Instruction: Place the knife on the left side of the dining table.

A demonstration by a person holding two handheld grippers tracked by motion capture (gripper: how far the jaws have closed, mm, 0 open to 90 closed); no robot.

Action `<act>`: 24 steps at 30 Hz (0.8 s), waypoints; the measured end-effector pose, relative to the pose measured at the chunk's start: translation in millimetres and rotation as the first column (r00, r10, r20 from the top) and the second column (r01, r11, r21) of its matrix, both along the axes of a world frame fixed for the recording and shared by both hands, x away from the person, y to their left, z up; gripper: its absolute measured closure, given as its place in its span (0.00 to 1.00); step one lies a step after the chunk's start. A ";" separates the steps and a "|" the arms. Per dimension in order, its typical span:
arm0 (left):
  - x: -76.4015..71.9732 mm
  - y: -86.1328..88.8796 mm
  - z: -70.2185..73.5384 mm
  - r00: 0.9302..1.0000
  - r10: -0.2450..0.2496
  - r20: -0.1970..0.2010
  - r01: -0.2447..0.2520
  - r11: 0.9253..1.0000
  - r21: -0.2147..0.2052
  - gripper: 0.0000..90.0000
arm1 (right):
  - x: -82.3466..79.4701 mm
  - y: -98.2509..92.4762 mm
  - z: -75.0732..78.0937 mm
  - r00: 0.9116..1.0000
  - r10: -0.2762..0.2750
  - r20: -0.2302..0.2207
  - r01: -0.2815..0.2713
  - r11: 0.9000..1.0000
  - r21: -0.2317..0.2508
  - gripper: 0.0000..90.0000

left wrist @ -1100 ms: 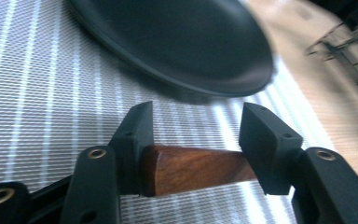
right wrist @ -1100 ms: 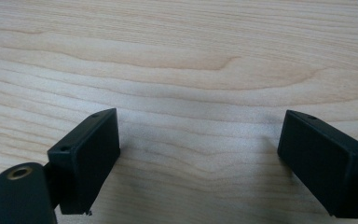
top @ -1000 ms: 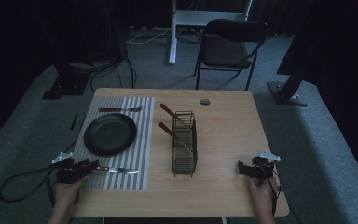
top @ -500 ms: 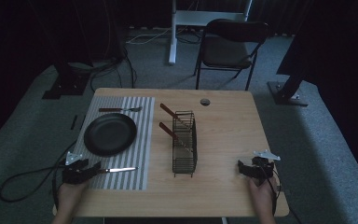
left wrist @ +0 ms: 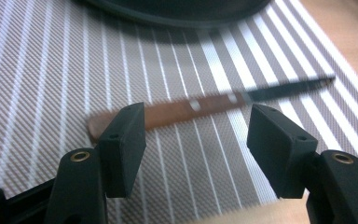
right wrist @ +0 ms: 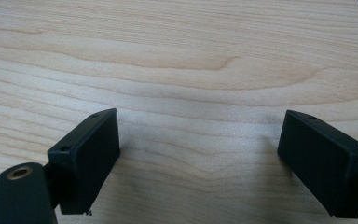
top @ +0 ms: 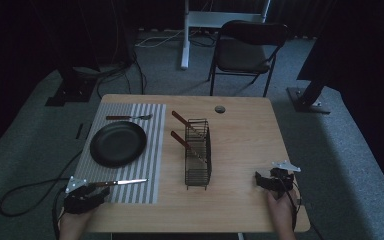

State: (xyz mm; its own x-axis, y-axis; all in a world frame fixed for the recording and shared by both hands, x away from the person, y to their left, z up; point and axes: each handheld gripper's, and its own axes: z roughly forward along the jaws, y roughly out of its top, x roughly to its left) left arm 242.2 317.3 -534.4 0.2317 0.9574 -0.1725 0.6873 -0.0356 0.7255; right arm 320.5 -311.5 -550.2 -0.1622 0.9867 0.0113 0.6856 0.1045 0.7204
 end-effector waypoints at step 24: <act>2.4 8.6 -6.9 0.997 0.071 -0.004 -0.070 0.997 0.030 0.12 | 0.0 -0.1 0.0 1.000 0.000 0.000 0.000 1.000 -0.001 0.13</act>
State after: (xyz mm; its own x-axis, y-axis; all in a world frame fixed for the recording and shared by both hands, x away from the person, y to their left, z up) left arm 244.6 325.8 -541.3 0.1626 0.9761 -0.1442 0.6926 -0.0088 0.7213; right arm 320.5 -311.6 -550.2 -0.1625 0.9866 0.0108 0.6857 0.1051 0.7203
